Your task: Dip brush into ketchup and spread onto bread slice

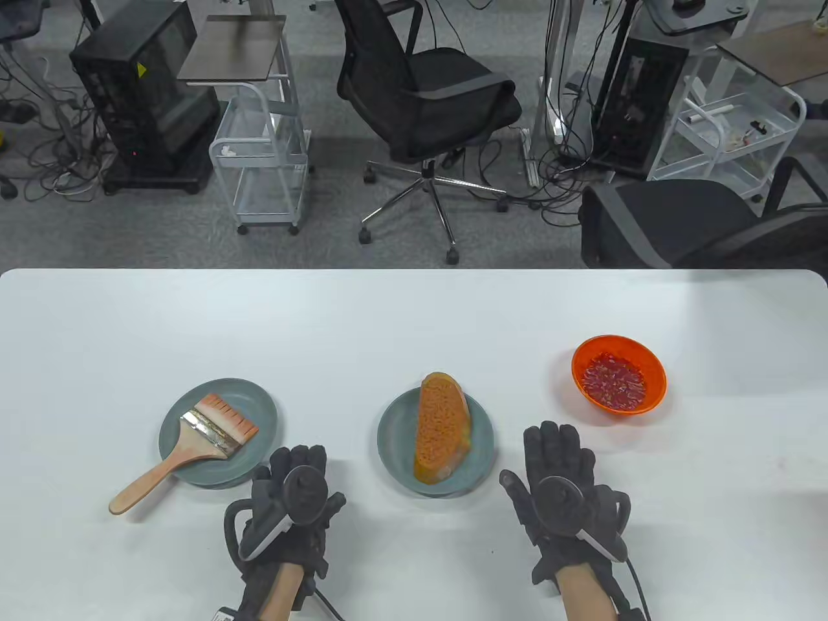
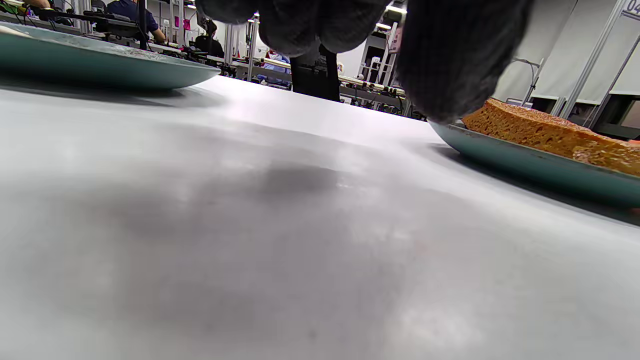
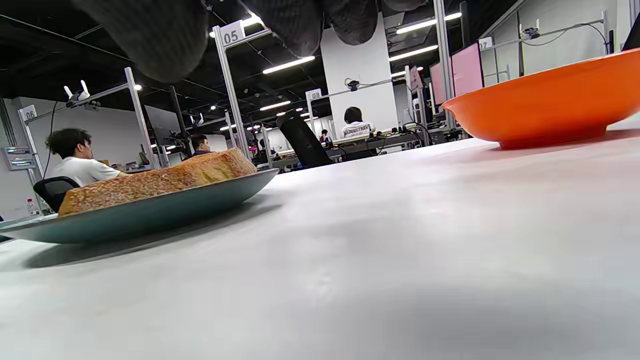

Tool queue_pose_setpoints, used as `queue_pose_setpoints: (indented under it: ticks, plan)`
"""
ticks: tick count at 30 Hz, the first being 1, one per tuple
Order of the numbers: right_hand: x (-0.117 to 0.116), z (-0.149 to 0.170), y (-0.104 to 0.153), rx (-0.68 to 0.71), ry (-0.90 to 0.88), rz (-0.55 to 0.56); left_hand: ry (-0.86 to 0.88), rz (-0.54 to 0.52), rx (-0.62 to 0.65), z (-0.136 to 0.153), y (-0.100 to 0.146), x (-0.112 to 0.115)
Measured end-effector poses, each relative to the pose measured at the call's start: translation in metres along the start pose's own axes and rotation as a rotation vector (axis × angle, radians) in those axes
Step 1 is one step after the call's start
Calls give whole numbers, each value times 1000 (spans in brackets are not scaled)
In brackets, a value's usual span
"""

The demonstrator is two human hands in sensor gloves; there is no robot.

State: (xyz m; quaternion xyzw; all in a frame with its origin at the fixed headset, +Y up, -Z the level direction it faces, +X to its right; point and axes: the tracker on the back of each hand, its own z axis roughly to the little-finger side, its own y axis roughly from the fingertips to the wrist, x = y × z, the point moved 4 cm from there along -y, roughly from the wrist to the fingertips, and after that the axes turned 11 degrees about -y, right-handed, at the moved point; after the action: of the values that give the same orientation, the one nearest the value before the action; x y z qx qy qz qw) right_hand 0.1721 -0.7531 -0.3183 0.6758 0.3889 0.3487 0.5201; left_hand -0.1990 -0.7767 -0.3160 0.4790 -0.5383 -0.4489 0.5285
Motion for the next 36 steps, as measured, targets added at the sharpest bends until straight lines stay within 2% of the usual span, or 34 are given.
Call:
queue_pose_setpoints:
  ticks: [24, 32, 36]
  plan:
    - [1, 2, 0, -6, -18, 6, -10, 16, -4, -2, -1, 0]
    - [-1, 0, -1, 0, -31, -8, 17, 23, -35, 11, -2, -5]
    - [-1, -1, -1, 1, -48, -11, 33, 8, -84, 37, -1, -20]
